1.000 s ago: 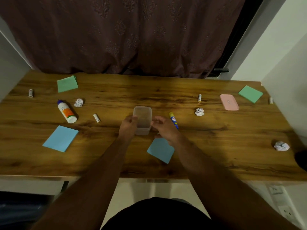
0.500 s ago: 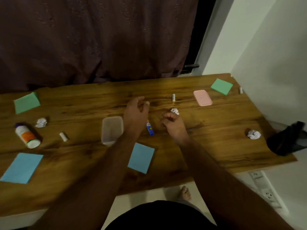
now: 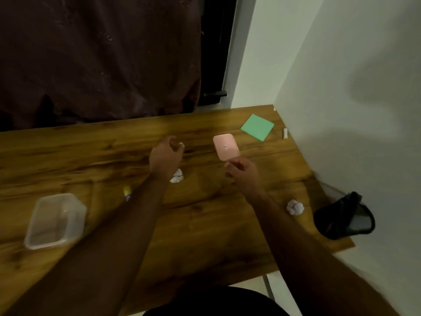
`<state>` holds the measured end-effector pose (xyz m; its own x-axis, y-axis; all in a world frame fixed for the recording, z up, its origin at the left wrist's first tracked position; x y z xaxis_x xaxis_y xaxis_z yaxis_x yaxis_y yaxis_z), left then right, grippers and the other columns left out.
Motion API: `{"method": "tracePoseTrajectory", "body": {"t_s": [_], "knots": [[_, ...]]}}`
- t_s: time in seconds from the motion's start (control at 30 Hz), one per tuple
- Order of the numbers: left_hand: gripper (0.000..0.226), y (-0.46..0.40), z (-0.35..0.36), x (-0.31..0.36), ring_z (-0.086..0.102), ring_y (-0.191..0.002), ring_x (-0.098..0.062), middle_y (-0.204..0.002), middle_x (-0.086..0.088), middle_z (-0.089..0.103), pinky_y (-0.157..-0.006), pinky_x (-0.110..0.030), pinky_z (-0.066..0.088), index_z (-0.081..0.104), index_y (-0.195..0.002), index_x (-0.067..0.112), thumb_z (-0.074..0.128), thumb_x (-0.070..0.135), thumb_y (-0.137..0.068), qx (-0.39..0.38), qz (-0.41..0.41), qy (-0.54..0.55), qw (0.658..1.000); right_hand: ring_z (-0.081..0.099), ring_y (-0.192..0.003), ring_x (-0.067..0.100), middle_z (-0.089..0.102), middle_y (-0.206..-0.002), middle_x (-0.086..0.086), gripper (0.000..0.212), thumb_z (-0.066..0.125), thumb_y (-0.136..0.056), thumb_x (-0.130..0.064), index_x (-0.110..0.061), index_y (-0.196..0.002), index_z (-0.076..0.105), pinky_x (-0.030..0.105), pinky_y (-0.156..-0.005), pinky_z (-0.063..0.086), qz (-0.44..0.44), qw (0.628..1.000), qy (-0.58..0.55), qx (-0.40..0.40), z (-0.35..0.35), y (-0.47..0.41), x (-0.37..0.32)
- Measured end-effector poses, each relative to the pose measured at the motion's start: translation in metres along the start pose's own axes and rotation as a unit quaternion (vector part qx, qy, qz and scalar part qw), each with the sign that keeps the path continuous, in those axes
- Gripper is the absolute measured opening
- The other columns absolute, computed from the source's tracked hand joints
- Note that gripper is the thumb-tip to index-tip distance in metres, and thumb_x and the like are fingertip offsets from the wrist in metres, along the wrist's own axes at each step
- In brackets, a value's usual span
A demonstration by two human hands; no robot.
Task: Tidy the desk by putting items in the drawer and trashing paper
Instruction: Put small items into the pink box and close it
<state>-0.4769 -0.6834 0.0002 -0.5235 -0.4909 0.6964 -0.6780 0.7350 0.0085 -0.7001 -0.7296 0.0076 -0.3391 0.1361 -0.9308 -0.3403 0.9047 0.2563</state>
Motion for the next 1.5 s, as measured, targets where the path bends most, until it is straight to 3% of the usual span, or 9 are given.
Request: {"method": "tracePoseTrajectory", "body": {"t_s": [0.23, 0.47, 0.57, 0.67, 0.8, 1.0, 1.2, 1.4, 1.5], "knots": [[0.065, -0.044, 0.034, 0.012, 0.051, -0.122, -0.038, -0.132, -0.018, 0.055, -0.094, -0.047, 0.046, 0.045, -0.137, 0.012, 0.06, 0.051, -0.087, -0.083, -0.068, -0.165, 0.98, 0.066, -0.088, 0.017, 0.067, -0.096, 0.0, 0.01, 0.062, -0.093, -0.023, -0.018, -0.101, 0.064, 0.025, -0.063, 0.051, 0.02, 0.999, 0.018, 0.024, -0.057, -0.041, 0.01], [0.031, -0.044, 0.053, 0.028, 0.057, -0.112, -0.042, -0.12, -0.024, 0.061, -0.088, -0.046, 0.049, 0.062, -0.121, 0.003, 0.045, 0.017, -0.099, -0.061, -0.045, -0.259, 0.963, 0.063, -0.095, 0.017, 0.067, -0.106, 0.006, 0.021, 0.063, -0.091, -0.021, -0.011, -0.11, 0.065, 0.035, -0.083, 0.056, -0.016, 0.99, 0.08, 0.111, -0.113, -0.085, 0.009], [0.03, -0.041, 0.056, 0.043, 0.059, -0.109, -0.04, -0.117, -0.021, 0.065, -0.087, -0.041, 0.048, 0.067, -0.118, 0.008, 0.049, 0.02, -0.097, -0.038, -0.031, -0.156, 0.986, 0.061, -0.089, 0.016, 0.068, -0.106, 0.007, 0.025, 0.061, -0.091, -0.023, -0.008, -0.111, 0.066, 0.023, -0.067, 0.048, -0.024, 0.971, 0.182, 0.154, -0.133, -0.104, 0.004], [0.029, -0.036, 0.06, 0.064, 0.065, -0.092, -0.034, -0.098, -0.015, 0.07, -0.08, -0.036, 0.05, 0.071, -0.109, 0.009, 0.048, 0.021, -0.096, -0.022, -0.074, 0.02, 0.997, 0.063, -0.098, 0.029, 0.067, -0.111, 0.015, 0.035, 0.063, -0.087, -0.024, -0.003, -0.116, 0.062, 0.031, -0.076, 0.047, -0.036, 0.942, 0.295, 0.158, -0.146, -0.13, 0.004], [0.026, -0.028, 0.069, 0.09, 0.049, -0.047, -0.009, -0.066, -0.004, 0.051, -0.042, -0.019, 0.04, 0.066, -0.09, 0.007, 0.04, 0.011, -0.095, -0.065, -0.233, 0.358, 0.902, 0.059, -0.105, 0.033, 0.063, -0.113, 0.017, 0.034, 0.056, -0.088, -0.024, -0.003, -0.115, 0.058, 0.033, -0.08, 0.044, -0.06, 0.9, 0.401, 0.158, -0.152, -0.16, 0.0], [0.018, -0.016, 0.078, 0.088, 0.038, -0.046, -0.009, -0.067, -0.002, 0.048, -0.037, -0.015, 0.025, 0.059, -0.083, 0.015, 0.043, 0.019, -0.092, -0.173, -0.265, 0.403, 0.859, 0.059, -0.108, 0.033, 0.063, -0.117, 0.014, 0.027, 0.053, -0.088, -0.02, -0.008, -0.111, 0.06, 0.039, -0.088, 0.05, -0.001, 0.85, 0.518, 0.095, -0.151, -0.187, 0.012], [0.02, -0.006, 0.073, 0.081, 0.04, -0.047, -0.009, -0.065, -0.001, 0.051, -0.04, -0.018, 0.025, 0.059, -0.081, 0.014, 0.045, 0.021, -0.093, -0.158, -0.277, 0.402, 0.858, 0.059, -0.106, 0.029, 0.064, -0.112, 0.014, 0.018, 0.051, -0.092, -0.014, -0.008, -0.103, 0.064, 0.037, -0.092, 0.046, -0.019, 0.802, 0.581, 0.135, -0.139, -0.169, 0.029], [0.021, 0.003, 0.064, 0.077, 0.041, -0.047, -0.007, -0.063, 0.002, 0.05, -0.039, -0.015, 0.03, 0.058, -0.081, 0.016, 0.047, 0.026, -0.095, -0.163, -0.299, 0.41, 0.846, 0.067, -0.082, 0.02, 0.072, -0.089, 0.011, 0.029, 0.064, -0.087, -0.038, -0.011, -0.084, 0.075, 0.028, -0.071, 0.05, 0.097, 0.849, 0.432, 0.288, -0.131, -0.14, 0.026], [0.02, 0.009, 0.058, 0.076, 0.043, -0.044, -0.005, -0.061, 0.002, 0.049, -0.039, -0.015, 0.033, 0.059, -0.081, 0.017, 0.049, 0.026, -0.095, -0.164, -0.299, 0.423, 0.839, 0.059, -0.084, 0.021, 0.065, -0.097, 0.012, 0.015, 0.052, -0.095, -0.023, -0.01, -0.093, 0.059, 0.032, -0.07, 0.048, -0.001, 0.936, 0.296, 0.189, -0.109, -0.118, 0.027]]}}
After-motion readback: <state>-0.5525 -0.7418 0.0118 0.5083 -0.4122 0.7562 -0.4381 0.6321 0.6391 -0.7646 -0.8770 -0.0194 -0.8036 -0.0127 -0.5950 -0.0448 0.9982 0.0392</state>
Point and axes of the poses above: each hand's wrist, its own y-axis away from the middle knuckle, its own z-axis out of the palm, x = y × z, the point moved 1 cm from there along -y, towards the middle knuckle
